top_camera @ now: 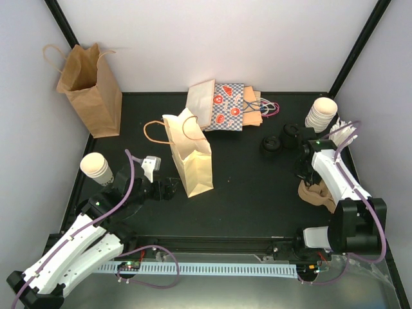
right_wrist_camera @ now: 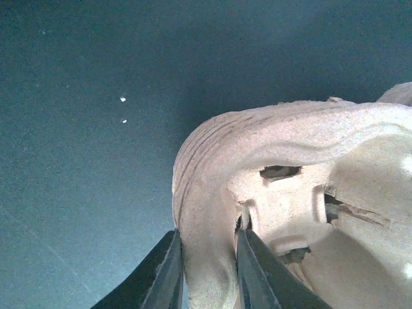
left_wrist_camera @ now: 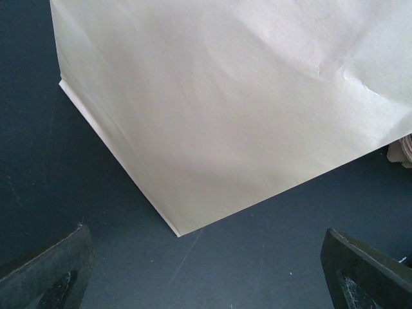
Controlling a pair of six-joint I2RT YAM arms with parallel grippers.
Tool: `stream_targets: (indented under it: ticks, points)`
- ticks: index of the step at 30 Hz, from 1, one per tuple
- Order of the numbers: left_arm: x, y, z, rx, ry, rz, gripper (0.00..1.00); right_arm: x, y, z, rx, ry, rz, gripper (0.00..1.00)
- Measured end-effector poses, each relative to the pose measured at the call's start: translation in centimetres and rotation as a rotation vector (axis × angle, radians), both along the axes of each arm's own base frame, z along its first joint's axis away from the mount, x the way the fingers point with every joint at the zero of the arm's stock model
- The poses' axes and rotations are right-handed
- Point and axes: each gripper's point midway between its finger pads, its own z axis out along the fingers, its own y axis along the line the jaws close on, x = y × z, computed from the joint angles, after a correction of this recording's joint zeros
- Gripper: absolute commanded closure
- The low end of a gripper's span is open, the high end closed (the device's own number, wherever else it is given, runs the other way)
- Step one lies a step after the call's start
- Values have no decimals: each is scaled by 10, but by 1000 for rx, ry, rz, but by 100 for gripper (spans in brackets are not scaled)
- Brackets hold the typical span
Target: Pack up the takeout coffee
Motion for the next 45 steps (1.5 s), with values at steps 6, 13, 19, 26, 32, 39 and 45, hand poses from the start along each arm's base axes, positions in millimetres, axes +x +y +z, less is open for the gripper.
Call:
stream_targets:
  ticks: [6,13,19,26,32,39,45]
  points:
    - [0,0,0,0,0,0,1,1,0,9,0,-14,4,77]
    - [0,0,0,0,0,0,1,1,0,16,-1,-24,5,77]
    - [0,0,0,0,0,-1,1,1,1,17,1,-23,7,77]
    - [0,0,0,0,0,-1,1,1,1,17,2,-21,13,75]
    - [0,0,0,0,0,-1,1,2,3,16,11,-21,22,86]
    - [0,0,0,0,0,-1,1,3,4,16,13,-24,35,86]
    - [0,0,0,0,0,-1,1,3,3,17,11,-23,35,85]
